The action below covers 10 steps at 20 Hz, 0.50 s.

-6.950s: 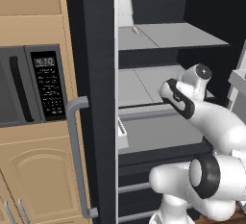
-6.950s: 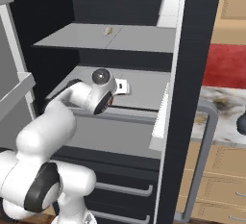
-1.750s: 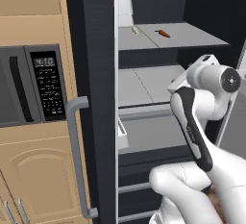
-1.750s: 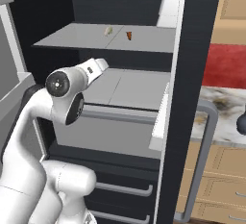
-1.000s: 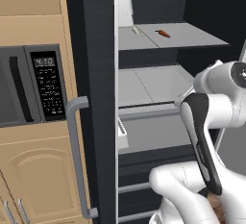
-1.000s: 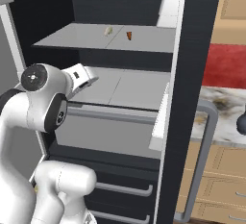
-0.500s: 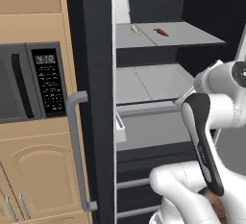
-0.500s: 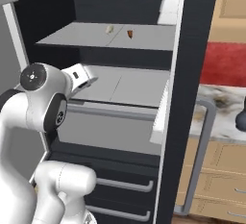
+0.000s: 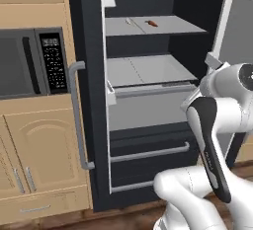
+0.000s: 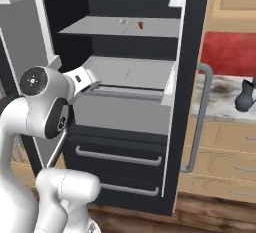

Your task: Move the fish and carrot from the second highest shelf to the top shelf to make space. Then, place the pitcher from the counter on the cleared second highest shelf.

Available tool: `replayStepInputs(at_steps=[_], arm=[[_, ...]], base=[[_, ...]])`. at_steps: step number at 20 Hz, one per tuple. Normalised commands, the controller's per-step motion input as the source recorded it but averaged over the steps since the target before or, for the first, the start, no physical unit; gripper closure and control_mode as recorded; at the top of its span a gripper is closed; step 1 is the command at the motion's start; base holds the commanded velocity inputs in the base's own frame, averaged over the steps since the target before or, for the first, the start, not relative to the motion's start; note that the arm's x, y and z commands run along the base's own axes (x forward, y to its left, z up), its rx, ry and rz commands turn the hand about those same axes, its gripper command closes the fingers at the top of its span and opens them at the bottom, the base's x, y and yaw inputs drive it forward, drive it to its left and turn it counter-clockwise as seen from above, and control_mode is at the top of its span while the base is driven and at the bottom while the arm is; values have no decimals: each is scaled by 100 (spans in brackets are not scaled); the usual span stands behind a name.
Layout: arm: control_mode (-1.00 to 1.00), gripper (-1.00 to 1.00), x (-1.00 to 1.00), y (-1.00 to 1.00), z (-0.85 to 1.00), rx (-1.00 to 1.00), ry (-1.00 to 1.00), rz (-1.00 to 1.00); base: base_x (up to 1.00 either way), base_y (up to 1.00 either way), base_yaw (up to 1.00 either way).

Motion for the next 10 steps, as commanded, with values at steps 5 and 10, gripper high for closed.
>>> replayStepInputs(at_steps=[5,10], arm=[[100,-100,0,0,0,0,0,0],[100,-100,0,0,0,0,0,0]], base=[[-79,4,-28],[-50,0,-61]])
